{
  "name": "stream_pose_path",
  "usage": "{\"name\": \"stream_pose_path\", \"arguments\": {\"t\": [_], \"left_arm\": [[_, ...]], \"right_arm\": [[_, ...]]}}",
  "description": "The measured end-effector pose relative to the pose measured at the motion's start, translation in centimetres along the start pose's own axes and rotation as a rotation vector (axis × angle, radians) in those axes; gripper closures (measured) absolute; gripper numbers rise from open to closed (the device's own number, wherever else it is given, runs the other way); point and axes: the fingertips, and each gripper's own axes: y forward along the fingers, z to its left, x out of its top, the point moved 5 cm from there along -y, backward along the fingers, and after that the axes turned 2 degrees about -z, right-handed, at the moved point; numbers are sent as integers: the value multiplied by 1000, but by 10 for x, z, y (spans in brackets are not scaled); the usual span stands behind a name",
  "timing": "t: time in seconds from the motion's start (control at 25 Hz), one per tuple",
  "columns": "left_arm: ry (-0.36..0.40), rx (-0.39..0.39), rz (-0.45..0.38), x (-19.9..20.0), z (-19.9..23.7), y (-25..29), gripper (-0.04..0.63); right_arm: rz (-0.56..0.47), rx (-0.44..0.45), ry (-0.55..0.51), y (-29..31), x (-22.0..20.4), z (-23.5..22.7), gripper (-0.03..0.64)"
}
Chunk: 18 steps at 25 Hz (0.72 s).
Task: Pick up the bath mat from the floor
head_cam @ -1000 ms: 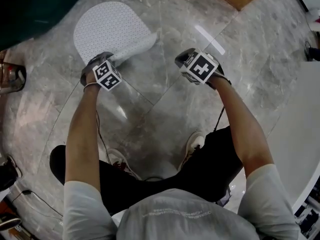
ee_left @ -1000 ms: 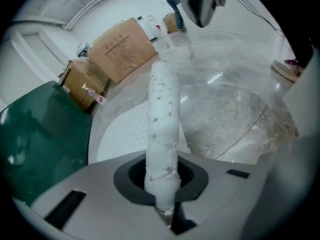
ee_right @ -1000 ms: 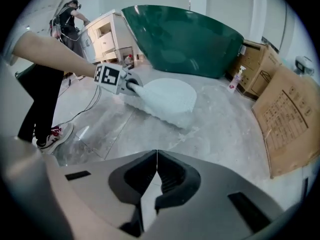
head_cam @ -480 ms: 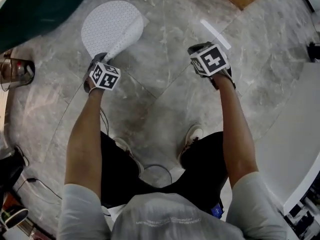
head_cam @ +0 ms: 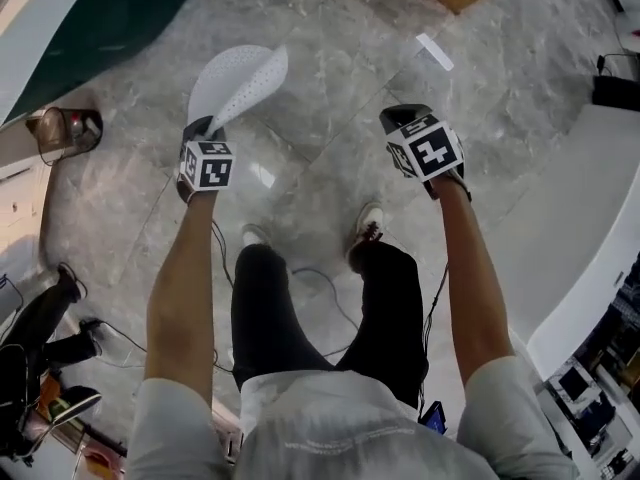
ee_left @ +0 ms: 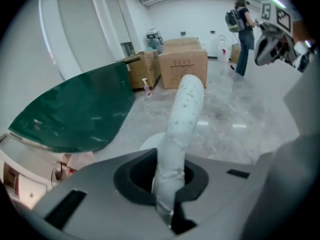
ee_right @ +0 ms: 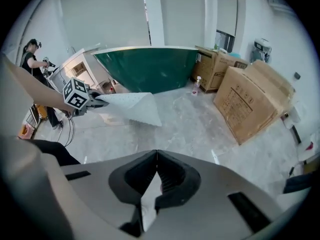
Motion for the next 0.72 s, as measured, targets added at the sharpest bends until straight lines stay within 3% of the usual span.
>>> {"name": "stream_pose_path", "arguments": {"t": [0.16,0.36,0.56,0.72], "left_arm": [[-216,-46,32,11,11,-94,558],[-277,-89,-21,31,-2,-205,558],[-328,-153,-174,68,-7,-320,558],[-388,-141,-351,112,13,-394,557]], "right_arm": [[-21,-11,56,-83,23,26,603],[-146,-34,111,-179,63,51,603],[-248,-95,93,-268,89,66,603],[-375,-145,54,-327,125,67,603]]}}
